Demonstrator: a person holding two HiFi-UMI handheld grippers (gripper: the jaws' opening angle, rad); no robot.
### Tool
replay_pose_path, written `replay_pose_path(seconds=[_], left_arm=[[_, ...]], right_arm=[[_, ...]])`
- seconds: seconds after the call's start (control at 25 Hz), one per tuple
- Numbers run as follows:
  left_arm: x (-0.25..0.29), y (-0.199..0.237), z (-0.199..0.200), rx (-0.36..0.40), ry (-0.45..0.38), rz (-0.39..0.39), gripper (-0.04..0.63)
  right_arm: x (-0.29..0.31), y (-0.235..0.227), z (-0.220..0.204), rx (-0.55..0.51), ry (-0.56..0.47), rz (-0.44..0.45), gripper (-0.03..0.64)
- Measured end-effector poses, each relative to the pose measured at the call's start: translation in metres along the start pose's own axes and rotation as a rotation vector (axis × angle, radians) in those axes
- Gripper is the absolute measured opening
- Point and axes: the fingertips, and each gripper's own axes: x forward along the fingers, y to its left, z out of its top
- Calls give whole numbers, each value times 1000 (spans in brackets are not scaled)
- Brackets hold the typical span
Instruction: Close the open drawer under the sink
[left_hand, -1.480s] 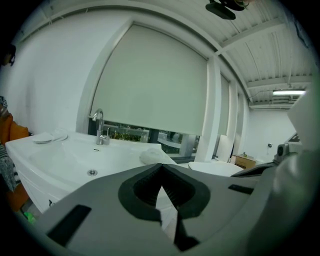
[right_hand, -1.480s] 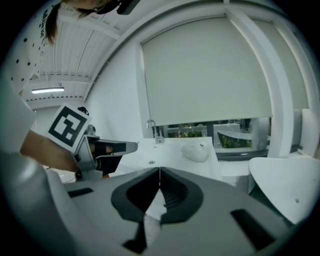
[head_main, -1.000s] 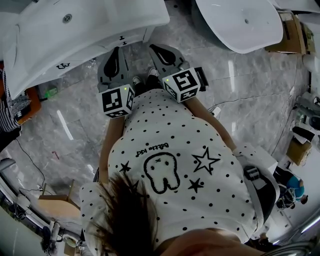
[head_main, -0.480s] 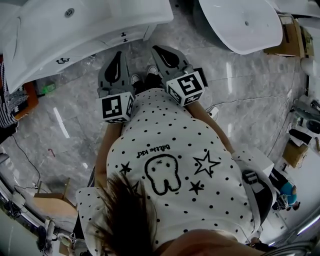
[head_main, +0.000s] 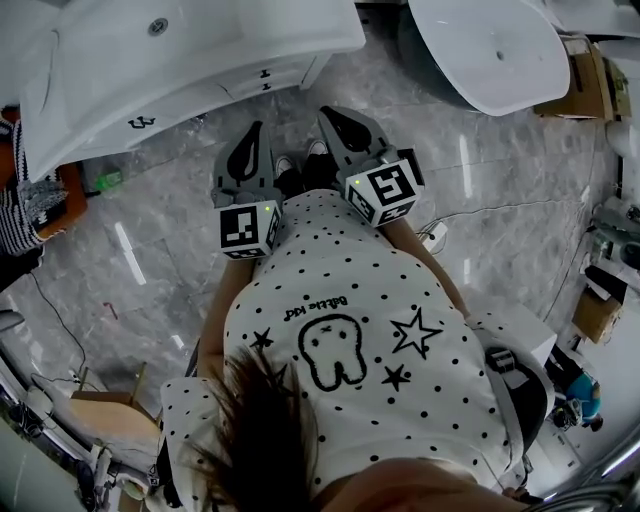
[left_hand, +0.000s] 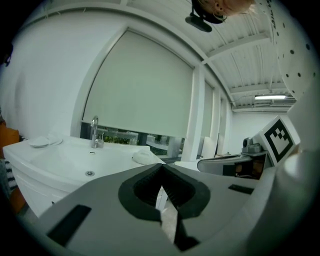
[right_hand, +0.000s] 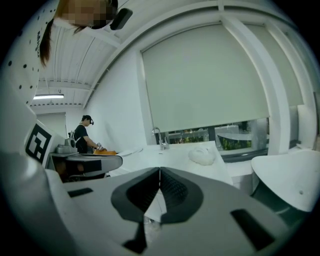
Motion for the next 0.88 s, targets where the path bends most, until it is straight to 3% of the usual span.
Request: replay_pose_path(seconds=[0.2, 0.48, 0.88], left_arm=[[-8, 15, -1, -30, -9, 10, 5], [-21, 16, 5, 7, -30, 1, 5], [-28, 13, -4, -15, -24, 7, 5]], right_arm=[[4, 11, -2, -1, -6, 5, 14], [12, 26, -6, -1, 22, 27, 14], [11, 41, -18, -41, 52, 81, 14]])
